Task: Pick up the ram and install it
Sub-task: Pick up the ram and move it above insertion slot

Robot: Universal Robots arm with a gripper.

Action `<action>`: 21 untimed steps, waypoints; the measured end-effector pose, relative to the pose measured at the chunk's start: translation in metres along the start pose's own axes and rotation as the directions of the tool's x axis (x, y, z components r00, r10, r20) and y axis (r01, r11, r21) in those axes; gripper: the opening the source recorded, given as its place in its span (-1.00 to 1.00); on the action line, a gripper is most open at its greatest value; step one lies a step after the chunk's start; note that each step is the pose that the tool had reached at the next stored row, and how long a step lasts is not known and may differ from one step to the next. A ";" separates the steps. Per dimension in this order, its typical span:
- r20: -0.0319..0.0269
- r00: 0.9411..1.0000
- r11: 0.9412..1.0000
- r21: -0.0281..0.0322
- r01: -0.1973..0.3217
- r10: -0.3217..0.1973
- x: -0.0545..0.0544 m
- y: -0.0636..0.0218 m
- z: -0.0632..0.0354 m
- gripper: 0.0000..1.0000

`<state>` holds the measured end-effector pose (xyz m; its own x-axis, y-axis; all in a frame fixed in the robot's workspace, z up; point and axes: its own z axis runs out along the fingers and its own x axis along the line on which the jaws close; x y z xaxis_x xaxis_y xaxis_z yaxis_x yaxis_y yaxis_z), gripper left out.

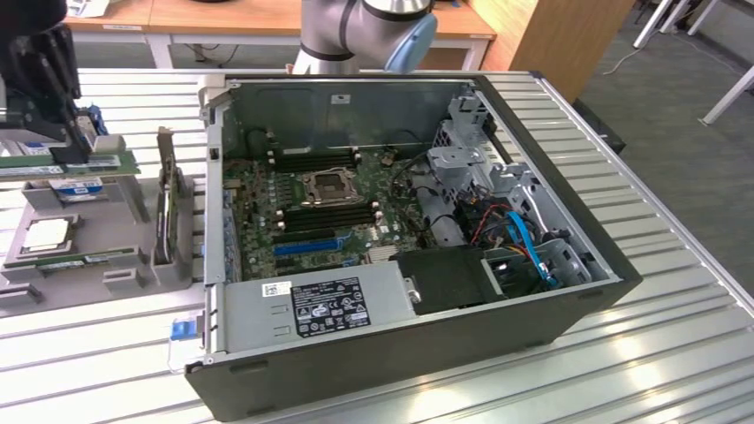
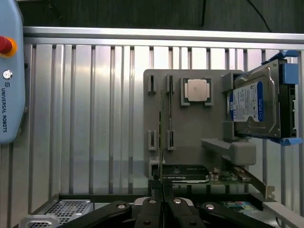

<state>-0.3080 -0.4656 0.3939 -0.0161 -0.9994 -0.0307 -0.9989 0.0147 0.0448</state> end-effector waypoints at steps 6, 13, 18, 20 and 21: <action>0.000 1.000 1.000 -0.001 0.000 0.000 0.000 -0.0183 -0.0008 -0.77; 0.000 1.000 1.000 -0.004 0.000 0.000 -0.001 -0.0410 -0.0019 -0.77; 0.000 1.000 1.000 -0.006 0.000 0.000 -0.001 -0.0564 -0.0026 -0.77; 0.000 1.000 1.000 -0.006 0.000 0.000 -0.001 -0.0622 -0.0028 -0.77; 0.000 1.000 1.000 -0.007 0.000 0.000 -0.001 -0.0650 -0.0029 -0.77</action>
<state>-0.2429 -0.4656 0.3939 -0.0163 -0.9994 -0.0306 -0.9986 0.0147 0.0515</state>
